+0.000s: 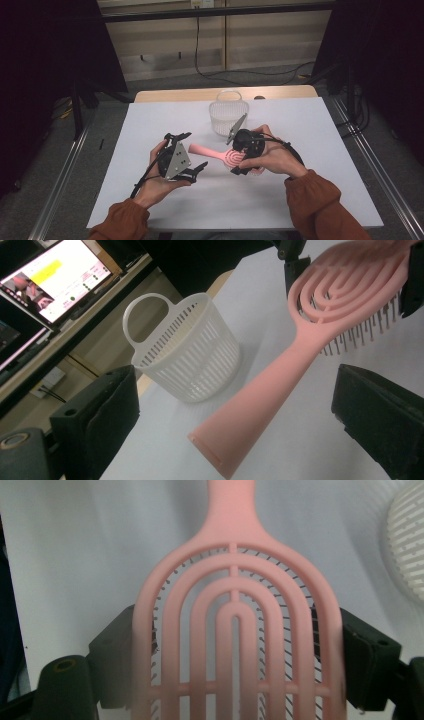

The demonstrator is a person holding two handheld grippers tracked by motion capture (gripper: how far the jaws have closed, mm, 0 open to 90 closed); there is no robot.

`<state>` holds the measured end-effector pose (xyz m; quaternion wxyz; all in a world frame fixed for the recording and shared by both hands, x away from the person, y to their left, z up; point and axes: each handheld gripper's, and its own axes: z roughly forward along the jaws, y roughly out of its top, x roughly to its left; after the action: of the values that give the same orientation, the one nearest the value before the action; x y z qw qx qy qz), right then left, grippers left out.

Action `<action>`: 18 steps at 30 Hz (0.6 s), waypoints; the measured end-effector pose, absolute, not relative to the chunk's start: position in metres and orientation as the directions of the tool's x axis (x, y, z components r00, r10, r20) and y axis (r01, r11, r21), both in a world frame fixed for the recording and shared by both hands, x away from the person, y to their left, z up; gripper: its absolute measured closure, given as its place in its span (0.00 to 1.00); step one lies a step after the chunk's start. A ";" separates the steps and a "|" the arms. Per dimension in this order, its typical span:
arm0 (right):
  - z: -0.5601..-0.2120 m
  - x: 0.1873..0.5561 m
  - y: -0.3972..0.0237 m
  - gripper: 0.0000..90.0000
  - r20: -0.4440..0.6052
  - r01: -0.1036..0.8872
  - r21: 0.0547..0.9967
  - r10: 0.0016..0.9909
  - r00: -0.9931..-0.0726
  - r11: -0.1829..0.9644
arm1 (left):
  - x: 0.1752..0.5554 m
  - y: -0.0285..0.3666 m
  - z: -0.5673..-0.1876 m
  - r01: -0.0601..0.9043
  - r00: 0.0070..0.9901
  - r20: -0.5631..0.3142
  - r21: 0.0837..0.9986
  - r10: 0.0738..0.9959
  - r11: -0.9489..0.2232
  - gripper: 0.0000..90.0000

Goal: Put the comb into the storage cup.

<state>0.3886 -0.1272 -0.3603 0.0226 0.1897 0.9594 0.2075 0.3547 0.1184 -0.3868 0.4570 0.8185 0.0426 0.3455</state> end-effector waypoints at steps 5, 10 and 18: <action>-0.359 0.390 -0.125 0.21 0.035 0.354 0.406 0.373 -0.927 0.842 | 0.355 0.112 -0.391 -0.271 0.731 0.574 0.740 0.368 -0.616 0.06; -0.361 0.394 -0.124 0.21 0.033 0.355 0.402 0.374 -0.927 0.844 | 0.355 0.106 -0.394 -0.307 0.683 0.641 0.688 0.352 -0.657 0.06; -0.359 0.396 -0.119 0.21 0.031 0.355 0.388 0.373 -0.927 0.851 | 0.354 0.097 -0.397 -0.373 0.633 0.726 0.590 0.268 -0.716 0.11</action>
<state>0.3960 -0.1193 -0.3594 0.0229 0.1895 0.9617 0.1970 0.3536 0.0969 -0.3969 0.3754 0.8220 -0.0318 0.4270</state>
